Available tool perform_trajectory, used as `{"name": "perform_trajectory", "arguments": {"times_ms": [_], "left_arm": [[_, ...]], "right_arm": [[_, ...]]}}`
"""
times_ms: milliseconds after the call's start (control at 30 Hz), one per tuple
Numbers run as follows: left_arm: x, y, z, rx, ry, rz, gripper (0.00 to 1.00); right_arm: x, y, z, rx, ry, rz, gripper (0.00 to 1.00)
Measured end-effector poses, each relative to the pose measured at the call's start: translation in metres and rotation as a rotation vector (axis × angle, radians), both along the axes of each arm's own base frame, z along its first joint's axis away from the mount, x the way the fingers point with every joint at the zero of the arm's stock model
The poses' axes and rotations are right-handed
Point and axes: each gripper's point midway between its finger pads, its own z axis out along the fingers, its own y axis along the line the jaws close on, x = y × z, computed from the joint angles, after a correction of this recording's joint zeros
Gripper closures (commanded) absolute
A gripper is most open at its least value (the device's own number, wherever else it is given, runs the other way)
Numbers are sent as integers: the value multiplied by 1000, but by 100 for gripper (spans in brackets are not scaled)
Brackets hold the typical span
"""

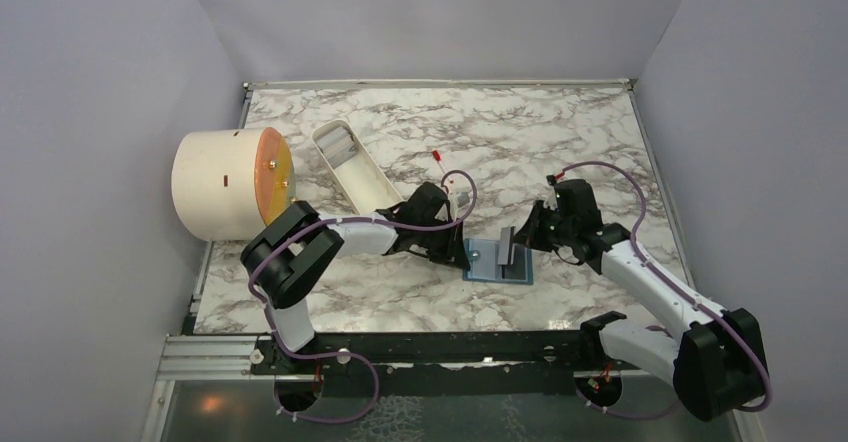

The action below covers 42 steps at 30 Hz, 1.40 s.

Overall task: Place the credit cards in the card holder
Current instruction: Insert the credit card into the card holder.

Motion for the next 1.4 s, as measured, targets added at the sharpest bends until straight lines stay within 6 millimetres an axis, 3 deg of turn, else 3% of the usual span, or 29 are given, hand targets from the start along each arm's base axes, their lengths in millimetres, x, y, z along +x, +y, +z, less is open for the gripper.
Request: {"name": "perform_trajectory", "arguments": {"times_ms": [367,633,1167,1400], "left_arm": [[-3,5,-12,46,-2,-9,93],[-5,6,-18,62,8,-11,94],[-4,5,-18,69,0,-6,94],[-4,5,-18,71,-1,-5,94]], "right_arm": [[2,1,-2,13,-33,1,99],[-4,1,-15,28,-15,-6,99],[-2,5,-3,70,-48,-8,99],[-8,3,-22,61,-11,-14,99]]}}
